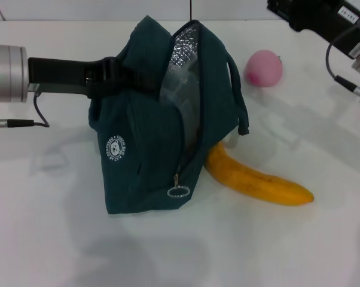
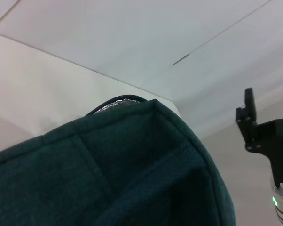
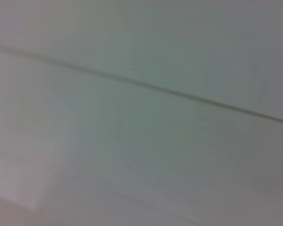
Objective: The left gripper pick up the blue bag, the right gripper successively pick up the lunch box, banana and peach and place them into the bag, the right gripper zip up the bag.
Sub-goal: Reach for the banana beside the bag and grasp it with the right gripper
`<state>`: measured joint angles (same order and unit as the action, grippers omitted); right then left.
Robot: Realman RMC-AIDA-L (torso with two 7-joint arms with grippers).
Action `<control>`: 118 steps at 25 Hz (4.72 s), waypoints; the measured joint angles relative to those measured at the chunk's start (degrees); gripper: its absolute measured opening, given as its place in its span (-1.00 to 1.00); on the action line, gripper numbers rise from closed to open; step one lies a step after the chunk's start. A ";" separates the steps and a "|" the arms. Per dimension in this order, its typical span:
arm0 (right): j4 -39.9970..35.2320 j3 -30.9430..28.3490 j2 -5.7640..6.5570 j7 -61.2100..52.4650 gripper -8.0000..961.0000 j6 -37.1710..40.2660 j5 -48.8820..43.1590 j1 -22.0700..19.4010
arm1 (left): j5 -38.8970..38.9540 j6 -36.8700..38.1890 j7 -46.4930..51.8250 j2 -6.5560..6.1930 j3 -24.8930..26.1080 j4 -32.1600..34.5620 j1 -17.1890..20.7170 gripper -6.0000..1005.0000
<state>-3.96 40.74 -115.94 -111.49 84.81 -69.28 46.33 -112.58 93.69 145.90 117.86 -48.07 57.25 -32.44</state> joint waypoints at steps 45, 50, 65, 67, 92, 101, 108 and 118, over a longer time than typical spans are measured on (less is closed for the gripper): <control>-57.54 30.32 0.71 -21.52 0.50 13.65 -74.67 9.89 | 0.09 -1.04 -4.31 0.10 2.79 -4.96 0.28 -0.94; -57.55 37.69 0.35 -24.15 0.50 12.75 -74.87 11.93 | 0.08 -1.16 -4.30 0.22 3.57 -4.96 0.23 -0.94; -54.82 46.18 -0.28 -26.91 0.48 8.06 -70.34 12.39 | 1.29 -2.20 -5.45 -0.03 4.33 -6.82 -0.24 -0.94; -53.69 46.33 -0.27 -26.92 0.48 7.78 -68.88 12.40 | 1.32 -2.20 -5.77 0.02 4.33 -7.11 -0.19 -0.94; -50.51 56.52 -0.25 -28.26 0.44 2.15 -64.85 13.39 | 1.40 -2.24 -6.31 -0.08 4.30 -7.16 -0.03 -0.94; -47.18 57.79 -0.25 -28.26 0.44 -0.64 -64.56 14.96 | 1.40 -2.29 -6.51 -0.11 4.30 -7.16 0.02 -0.94; -46.41 59.46 -0.24 -28.23 0.44 -1.88 -63.15 15.08 | 1.40 -2.36 -6.54 -0.19 4.30 -7.16 -0.24 -0.94; -45.41 60.66 -0.24 -28.19 0.43 -2.35 -62.37 15.11 | 1.40 -2.43 -6.64 -0.20 4.30 -7.16 -0.13 -0.94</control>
<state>-49.37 101.40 -116.19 -139.68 82.46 -131.65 61.44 -111.18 91.26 139.25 117.67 -43.77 50.09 -32.57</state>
